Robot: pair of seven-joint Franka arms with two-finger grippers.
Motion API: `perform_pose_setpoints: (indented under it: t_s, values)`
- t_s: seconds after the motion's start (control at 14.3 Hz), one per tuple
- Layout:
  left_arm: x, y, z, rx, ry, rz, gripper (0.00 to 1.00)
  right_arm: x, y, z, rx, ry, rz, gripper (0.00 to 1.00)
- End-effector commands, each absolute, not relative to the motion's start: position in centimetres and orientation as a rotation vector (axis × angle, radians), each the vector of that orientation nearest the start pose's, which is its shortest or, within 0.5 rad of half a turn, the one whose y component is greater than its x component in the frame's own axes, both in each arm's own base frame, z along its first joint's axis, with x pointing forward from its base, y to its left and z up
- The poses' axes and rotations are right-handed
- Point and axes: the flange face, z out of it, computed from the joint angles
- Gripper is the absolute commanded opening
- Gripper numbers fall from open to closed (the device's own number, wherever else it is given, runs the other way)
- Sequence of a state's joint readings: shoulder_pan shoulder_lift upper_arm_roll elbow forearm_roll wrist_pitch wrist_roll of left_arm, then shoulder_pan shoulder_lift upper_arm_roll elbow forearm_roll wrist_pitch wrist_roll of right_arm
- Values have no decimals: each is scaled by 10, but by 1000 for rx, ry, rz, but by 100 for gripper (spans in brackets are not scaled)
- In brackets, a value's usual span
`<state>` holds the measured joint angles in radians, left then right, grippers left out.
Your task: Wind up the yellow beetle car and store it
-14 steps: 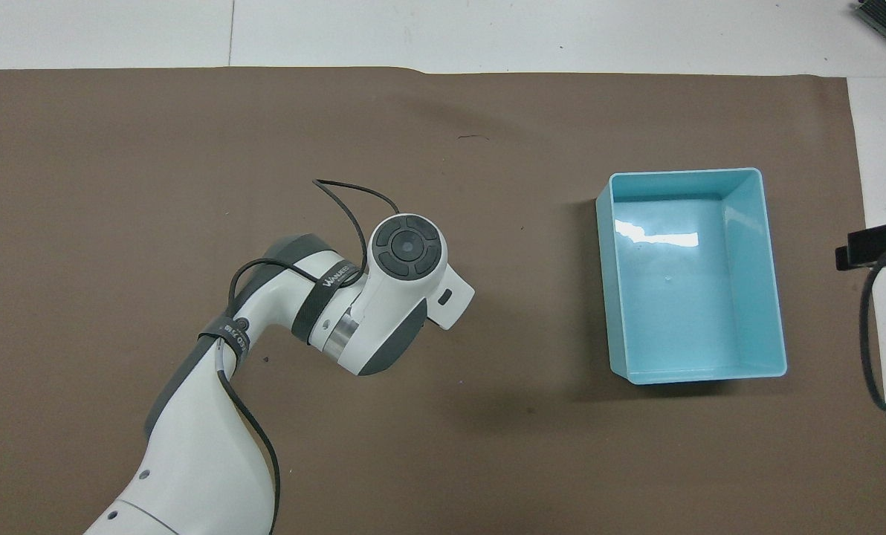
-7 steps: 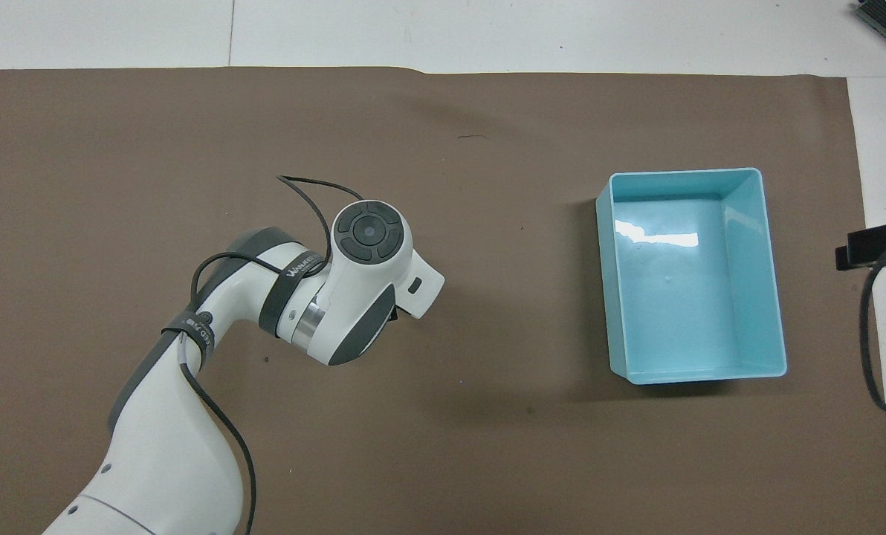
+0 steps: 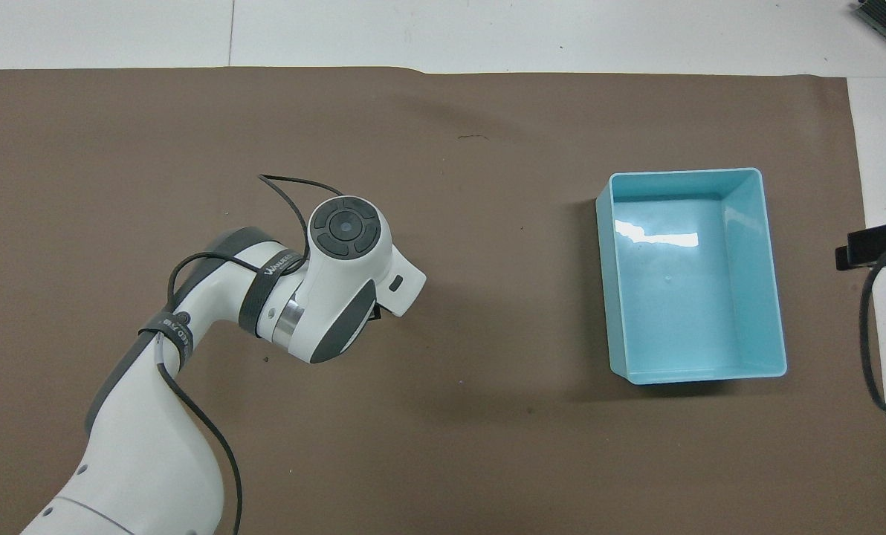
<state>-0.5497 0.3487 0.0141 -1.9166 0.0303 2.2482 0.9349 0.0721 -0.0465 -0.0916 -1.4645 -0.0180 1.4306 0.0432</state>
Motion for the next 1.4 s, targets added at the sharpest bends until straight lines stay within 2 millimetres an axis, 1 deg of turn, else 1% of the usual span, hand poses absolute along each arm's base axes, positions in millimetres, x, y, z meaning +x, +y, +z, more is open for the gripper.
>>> perform_pose_setpoints:
  t_s: [0.0,0.14,0.28,0.49,0.7,0.84,1.19,1.26,1.33]
  values:
    - [534,-282,290,-2222,2165,27,0,519,-17,690,-3146,82,-21,100]
    - [539,-264,289,-2201,2190,38,0,519,-17,690,-3146,82,-21,100]
    - [541,-250,292,-2188,2204,39,0,519,-17,690,-3146,82,-21,100]
    - [549,-224,290,-2175,2222,49,0,519,-17,690,-3146,82,-21,100]
    - [553,-207,292,-2169,2229,50,0,519,-17,690,-3146,82,-21,100]
    - [555,-189,289,-2167,2238,62,0,519,-17,690,-3146,82,-21,100]
    - [558,-178,289,-2167,2245,81,0,519,-17,690,-3146,82,-21,100]
    - [558,-180,290,-2165,2246,79,0,519,-17,690,-3146,82,-21,100]
    - [557,-188,301,-2169,2238,72,49,519,-17,690,-3146,82,-21,100]
